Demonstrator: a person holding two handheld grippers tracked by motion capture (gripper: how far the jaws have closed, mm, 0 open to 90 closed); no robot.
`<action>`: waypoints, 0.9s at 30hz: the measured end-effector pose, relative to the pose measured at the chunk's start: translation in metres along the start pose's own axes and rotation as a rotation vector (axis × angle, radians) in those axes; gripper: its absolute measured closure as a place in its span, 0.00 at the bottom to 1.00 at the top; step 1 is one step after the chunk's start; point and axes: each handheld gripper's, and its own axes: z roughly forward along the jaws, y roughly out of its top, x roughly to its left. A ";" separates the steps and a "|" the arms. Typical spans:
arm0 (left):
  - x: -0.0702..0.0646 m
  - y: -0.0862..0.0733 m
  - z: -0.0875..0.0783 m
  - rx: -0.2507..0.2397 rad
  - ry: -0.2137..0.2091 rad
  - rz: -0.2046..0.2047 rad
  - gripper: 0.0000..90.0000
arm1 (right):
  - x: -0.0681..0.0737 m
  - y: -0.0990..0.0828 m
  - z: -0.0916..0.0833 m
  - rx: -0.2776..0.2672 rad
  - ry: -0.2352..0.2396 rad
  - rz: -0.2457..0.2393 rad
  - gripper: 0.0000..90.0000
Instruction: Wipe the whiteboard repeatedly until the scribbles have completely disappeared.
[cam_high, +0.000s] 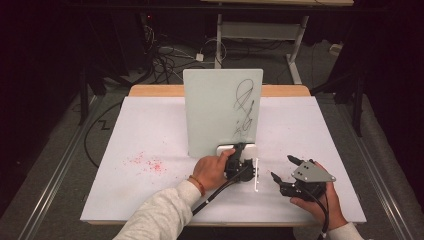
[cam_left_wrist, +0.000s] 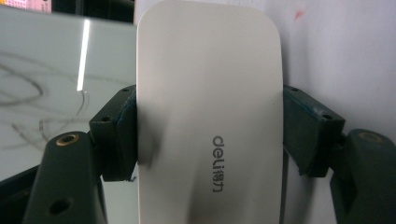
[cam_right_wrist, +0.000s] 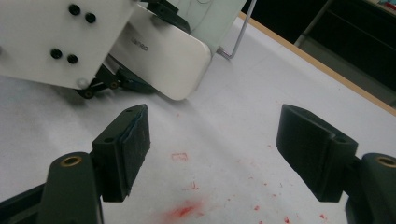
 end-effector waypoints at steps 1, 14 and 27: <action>0.001 -0.004 -0.001 0.003 -0.001 0.003 0.31 | 0.000 0.000 0.000 0.000 -0.004 0.001 0.29; 0.012 -0.060 -0.019 0.055 -0.001 -0.046 0.31 | 0.001 0.001 -0.002 -0.001 -0.027 -0.001 0.28; 0.020 -0.001 -0.004 -0.020 0.026 -0.051 0.31 | 0.002 0.001 0.000 0.001 -0.018 -0.010 0.29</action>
